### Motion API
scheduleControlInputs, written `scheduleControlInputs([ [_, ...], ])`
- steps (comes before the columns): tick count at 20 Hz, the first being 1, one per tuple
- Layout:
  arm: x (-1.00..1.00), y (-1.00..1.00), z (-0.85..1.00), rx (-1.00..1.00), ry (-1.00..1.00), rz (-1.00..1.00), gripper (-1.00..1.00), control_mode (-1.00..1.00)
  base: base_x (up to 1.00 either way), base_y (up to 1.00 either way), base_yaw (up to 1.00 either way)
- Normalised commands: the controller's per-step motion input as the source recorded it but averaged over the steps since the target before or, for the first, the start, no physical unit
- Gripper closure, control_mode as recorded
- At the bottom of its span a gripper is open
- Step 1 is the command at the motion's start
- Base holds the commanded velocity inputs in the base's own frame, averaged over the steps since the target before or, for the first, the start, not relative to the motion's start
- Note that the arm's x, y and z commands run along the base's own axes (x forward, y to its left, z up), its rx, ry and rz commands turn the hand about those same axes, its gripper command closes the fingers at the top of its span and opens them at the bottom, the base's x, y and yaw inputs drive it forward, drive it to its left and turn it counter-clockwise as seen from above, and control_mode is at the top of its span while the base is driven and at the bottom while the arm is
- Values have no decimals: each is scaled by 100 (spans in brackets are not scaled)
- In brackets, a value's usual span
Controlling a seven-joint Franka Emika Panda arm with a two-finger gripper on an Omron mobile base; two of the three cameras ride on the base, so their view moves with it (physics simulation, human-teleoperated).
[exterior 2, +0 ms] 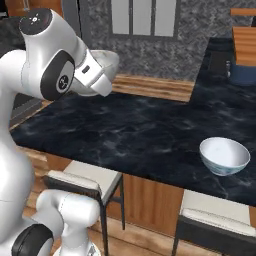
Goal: Pick up the bowls from the cabinet and place each bowl in front of a stool on the dining counter.
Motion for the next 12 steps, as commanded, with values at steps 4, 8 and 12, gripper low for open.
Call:
scheduleControlInputs([
  [4, 0, 0, 0, 0, 0, 0, 100, 100, 100, 13, -28],
  [8, 0, 0, 0, 0, 0, 0, 100, 100, 83, 16, -24],
  [12, 0, 0, 0, 0, 0, 0, 100, 100, 59, 25, -22],
])
